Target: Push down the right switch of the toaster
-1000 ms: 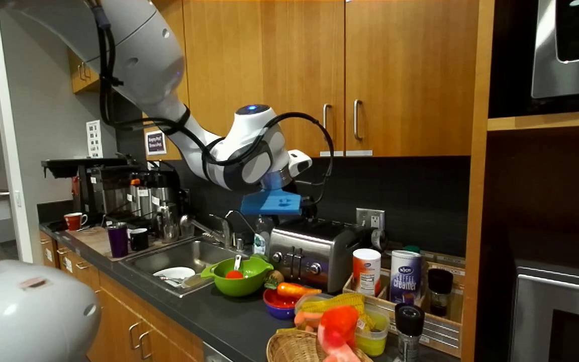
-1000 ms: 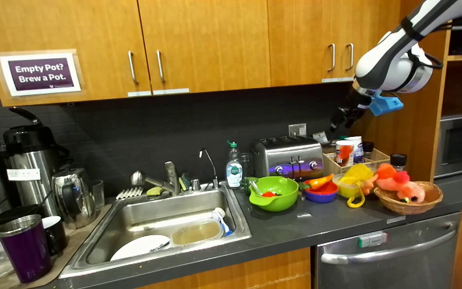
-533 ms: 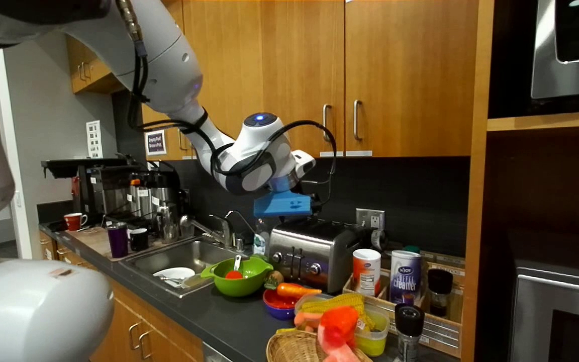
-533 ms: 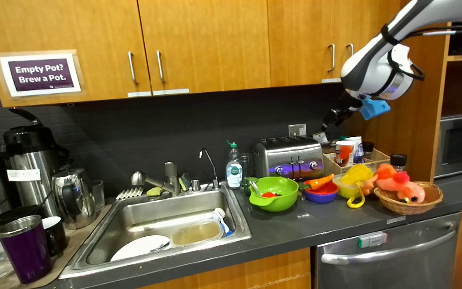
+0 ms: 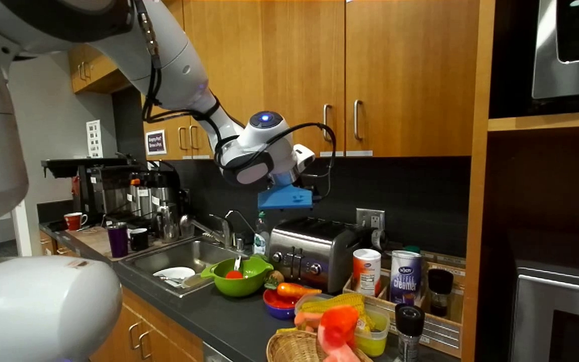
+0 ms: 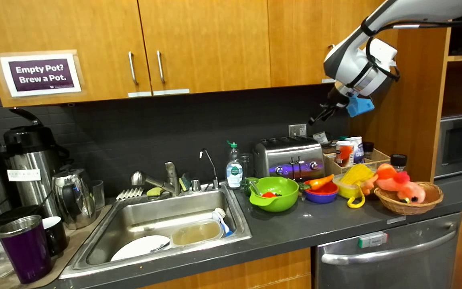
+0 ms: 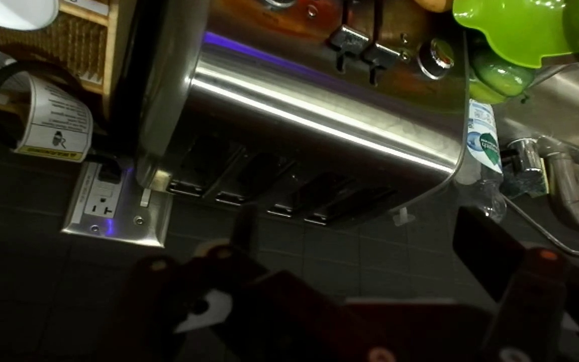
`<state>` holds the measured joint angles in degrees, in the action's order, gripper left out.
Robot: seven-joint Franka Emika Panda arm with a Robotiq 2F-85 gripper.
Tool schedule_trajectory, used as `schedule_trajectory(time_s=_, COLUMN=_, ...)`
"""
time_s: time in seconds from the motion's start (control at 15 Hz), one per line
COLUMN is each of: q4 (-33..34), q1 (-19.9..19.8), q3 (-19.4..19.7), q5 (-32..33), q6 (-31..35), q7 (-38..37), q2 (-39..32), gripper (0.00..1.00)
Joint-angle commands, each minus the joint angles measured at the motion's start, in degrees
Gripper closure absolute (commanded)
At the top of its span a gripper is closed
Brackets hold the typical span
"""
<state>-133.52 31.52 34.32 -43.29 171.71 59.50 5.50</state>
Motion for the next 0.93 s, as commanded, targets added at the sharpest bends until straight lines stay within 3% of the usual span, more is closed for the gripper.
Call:
schedule_trajectory(time_s=0.0, q4=-0.09, q1=-0.03, q3=0.0, q5=0.0, q6=0.0, q7=-0.04, q2=-0.03, gripper=0.0)
schedule_trajectory(time_s=0.8, q4=-0.87, q1=-0.78, q3=-0.31, q5=1.71, q6=0.43, q7=-1.64, q2=-0.27, gripper=0.0)
schedule_trajectory(time_s=0.87, q4=-1.1, q1=-0.75, q3=-0.35, q5=1.7, q6=0.53, q7=-1.72, q2=-0.24, gripper=0.25)
